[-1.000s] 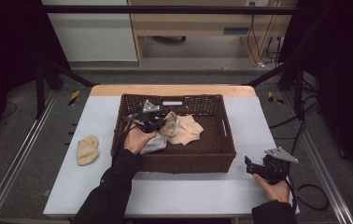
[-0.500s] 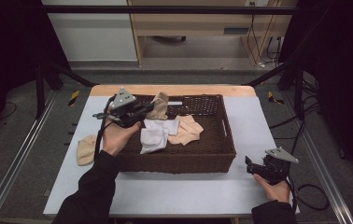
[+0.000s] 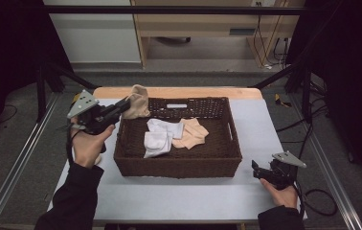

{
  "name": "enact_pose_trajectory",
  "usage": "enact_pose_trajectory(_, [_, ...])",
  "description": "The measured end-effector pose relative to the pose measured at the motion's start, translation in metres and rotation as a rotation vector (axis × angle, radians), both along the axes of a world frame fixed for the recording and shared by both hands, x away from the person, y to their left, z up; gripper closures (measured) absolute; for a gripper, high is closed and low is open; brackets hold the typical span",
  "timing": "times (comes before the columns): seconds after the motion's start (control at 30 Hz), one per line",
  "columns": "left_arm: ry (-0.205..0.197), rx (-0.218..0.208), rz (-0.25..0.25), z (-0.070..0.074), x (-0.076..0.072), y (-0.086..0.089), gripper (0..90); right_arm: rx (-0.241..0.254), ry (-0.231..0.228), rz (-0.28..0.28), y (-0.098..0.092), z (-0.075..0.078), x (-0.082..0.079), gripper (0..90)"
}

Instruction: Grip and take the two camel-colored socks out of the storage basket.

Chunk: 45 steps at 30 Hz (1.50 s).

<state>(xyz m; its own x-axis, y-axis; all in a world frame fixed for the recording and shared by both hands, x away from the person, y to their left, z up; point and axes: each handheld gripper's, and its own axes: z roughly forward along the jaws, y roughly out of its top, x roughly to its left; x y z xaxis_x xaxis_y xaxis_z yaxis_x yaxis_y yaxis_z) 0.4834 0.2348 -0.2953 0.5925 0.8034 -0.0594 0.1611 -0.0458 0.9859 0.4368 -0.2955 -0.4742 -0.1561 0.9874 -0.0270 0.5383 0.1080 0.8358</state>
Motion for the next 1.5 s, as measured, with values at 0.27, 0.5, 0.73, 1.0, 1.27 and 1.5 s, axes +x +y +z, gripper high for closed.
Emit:
enact_pose_trajectory(0.27, [-0.009, 0.011, 0.115, -0.008, -0.016, 0.051, 86.3, 0.000, 0.003, -0.001, 0.000, 0.000, 0.000, 7.5])
enact_pose_trajectory(0.5, [0.059, 0.016, 0.204, -0.039, -0.017, 0.087, 86.3, -0.002, 0.005, -0.002, 0.001, 0.000, 0.000, 7.5])
enact_pose_trajectory(0.73, [0.168, 0.065, 0.243, -0.084, -0.012, 0.102, 86.2, -0.002, 0.009, -0.004, 0.001, 0.000, 0.000, 7.5])
enact_pose_trajectory(1.0, [0.322, 0.150, 0.267, -0.125, -0.013, 0.105, 86.0, 0.002, 0.005, -0.005, 0.001, 0.000, -0.001, 7.4])
enact_pose_trajectory(1.27, [0.395, 0.204, 0.274, -0.148, -0.016, 0.109, 72.7, 0.003, 0.002, -0.007, 0.000, 0.000, -0.002, 6.4])
enact_pose_trajectory(1.5, [0.366, 0.147, 0.309, -0.143, -0.032, 0.115, 40.9, 0.000, 0.000, -0.002, 0.001, 0.001, -0.002, 6.5])
